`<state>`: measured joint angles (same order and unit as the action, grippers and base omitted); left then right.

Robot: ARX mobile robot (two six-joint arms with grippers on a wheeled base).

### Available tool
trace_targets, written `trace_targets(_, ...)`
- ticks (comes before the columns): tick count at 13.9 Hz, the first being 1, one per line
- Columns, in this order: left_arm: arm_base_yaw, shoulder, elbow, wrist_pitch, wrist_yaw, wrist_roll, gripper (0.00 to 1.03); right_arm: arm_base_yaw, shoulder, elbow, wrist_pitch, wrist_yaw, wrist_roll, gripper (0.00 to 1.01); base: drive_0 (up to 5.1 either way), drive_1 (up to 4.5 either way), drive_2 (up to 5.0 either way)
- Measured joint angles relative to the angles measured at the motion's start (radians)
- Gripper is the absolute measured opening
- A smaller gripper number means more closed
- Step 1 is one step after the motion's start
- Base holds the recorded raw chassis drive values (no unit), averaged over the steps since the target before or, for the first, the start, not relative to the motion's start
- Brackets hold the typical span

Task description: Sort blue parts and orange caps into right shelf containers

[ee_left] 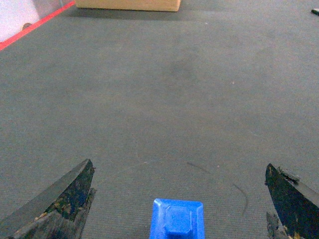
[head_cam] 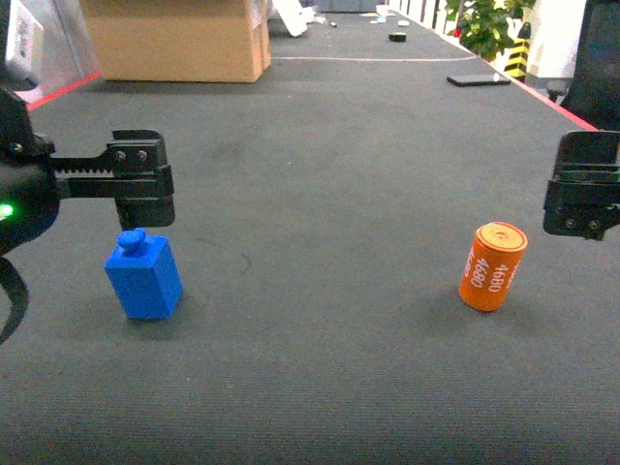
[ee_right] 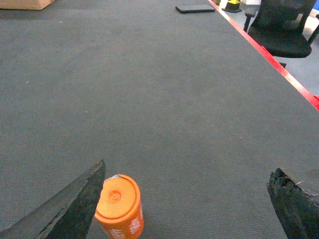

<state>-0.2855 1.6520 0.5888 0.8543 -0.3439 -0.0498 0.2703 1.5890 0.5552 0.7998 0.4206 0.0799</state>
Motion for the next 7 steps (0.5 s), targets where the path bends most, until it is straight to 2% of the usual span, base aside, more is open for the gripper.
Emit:
trace_targets(2, 0.000, 0.059, 0.055, -0.011, 0.009, -0.003, 0.98, 0.014, 0.062, 0.057, -0.012, -0.005, 0.003, 0.98, 0.0, 0.00, 0.0)
trace_targets(5, 0.012, 0.116, 0.081, -0.017, 0.026, -0.003, 0.98, 0.019, 0.134, 0.113, -0.044, -0.010, 0.022, 0.98, 0.0, 0.00, 0.0)
trace_targets(7, 0.029, 0.136, 0.089, -0.016, 0.035, -0.005, 0.98, 0.019, 0.179, 0.144, -0.056, -0.029, 0.039, 0.98, 0.0, 0.00, 0.0)
